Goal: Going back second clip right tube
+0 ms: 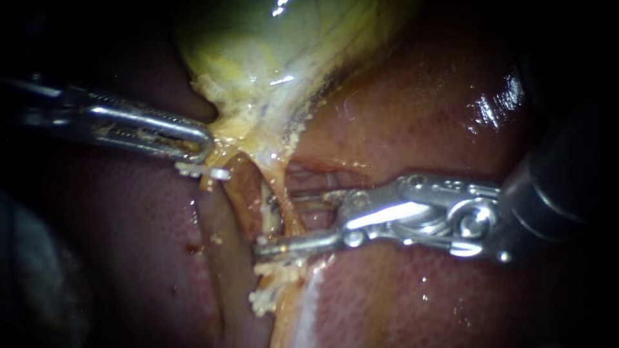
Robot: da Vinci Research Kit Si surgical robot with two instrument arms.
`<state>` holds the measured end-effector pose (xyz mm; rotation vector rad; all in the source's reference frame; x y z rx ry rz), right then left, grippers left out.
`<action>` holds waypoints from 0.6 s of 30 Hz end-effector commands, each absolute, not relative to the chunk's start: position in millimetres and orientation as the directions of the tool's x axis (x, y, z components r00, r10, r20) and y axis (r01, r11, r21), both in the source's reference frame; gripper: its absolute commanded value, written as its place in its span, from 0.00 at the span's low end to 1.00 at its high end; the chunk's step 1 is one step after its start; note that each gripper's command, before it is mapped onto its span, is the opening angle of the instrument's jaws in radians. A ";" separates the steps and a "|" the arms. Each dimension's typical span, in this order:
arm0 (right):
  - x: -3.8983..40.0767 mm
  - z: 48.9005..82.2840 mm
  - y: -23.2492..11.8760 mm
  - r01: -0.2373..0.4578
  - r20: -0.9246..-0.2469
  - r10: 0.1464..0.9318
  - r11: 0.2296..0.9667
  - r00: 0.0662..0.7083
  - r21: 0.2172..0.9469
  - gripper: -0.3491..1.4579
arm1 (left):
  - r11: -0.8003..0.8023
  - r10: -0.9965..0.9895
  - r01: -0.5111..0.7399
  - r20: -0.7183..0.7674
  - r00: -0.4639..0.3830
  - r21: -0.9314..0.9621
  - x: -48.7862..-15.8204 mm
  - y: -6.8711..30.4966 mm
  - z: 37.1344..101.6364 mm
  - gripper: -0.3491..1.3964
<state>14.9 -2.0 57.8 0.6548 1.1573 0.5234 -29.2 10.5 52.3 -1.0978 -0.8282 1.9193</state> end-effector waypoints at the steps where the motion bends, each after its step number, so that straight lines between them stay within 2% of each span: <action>1: 14.4 57.5 -1.8 -0.036 -0.671 0.668 0.717 0.322 0.696 0.47 | -0.500 0.851 -0.292 -0.400 -0.341 -0.815 -29.2 10.5 52.3 0.00; 12: 7.6 54.3 0.2 0.022 -0.782 0.540 0.819 0.313 0.574 0.47 | -0.500 0.851 -0.292 -0.400 -0.341 -0.815 -29.1 10.5 52.2 0.00; 18: 5.1 53.6 0.5 0.039 -0.798 0.497 0.841 0.342 0.540 0.47 | -0.501 0.851 -0.294 -0.400 -0.340 -0.814 -29.0 10.5 52.3 0.00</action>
